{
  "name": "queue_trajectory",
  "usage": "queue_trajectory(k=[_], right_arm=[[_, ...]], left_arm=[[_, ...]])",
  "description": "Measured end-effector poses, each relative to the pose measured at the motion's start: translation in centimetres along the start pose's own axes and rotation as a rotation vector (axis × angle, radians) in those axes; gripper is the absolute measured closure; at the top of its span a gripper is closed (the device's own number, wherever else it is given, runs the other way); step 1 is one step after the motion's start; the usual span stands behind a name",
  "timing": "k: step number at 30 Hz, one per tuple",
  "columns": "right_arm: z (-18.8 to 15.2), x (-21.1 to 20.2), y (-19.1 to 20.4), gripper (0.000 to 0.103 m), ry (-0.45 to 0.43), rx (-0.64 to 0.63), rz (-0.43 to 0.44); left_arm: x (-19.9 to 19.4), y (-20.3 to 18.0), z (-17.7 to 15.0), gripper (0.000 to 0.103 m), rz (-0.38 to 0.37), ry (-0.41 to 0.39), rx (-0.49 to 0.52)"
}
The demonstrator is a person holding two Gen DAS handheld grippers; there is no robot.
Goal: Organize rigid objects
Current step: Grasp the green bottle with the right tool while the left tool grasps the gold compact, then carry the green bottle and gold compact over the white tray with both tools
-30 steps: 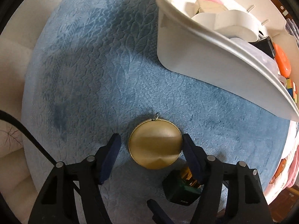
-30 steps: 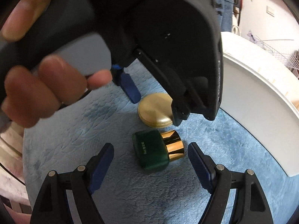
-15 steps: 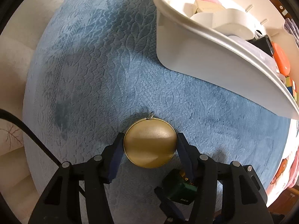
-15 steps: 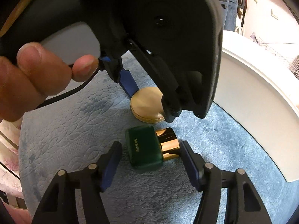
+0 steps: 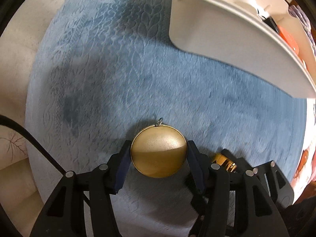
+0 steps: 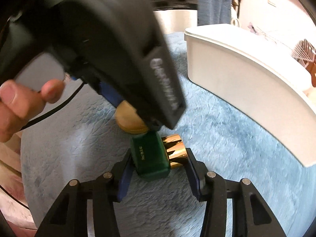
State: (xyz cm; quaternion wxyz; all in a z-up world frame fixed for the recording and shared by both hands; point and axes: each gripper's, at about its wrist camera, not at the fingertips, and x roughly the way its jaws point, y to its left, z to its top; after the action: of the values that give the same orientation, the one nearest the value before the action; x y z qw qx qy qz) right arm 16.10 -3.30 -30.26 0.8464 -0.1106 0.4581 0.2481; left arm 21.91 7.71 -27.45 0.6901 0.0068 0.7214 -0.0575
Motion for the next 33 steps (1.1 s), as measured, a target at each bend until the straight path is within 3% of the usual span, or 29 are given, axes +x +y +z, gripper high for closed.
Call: queue_trajectory(k=[17,21,33], right_arm=[[-2.4,-2.9,1.8,0.058,0.081,0.119,-0.075],[-3.8,-4.3,1.9,0.058,0.088,0.126,-0.095],[-1.5,-10.9,-0.3,0.058,0.04,0.129,-0.172]], left_arm=[[-0.9,3.0,-6.5,0.044,0.039,0.033,0.12],[-2.6,3.3,-7.6,0.044,0.043,0.024,0.15],[-9.4,1.5,-7.4,0.044,0.042,-0.069,0.23]])
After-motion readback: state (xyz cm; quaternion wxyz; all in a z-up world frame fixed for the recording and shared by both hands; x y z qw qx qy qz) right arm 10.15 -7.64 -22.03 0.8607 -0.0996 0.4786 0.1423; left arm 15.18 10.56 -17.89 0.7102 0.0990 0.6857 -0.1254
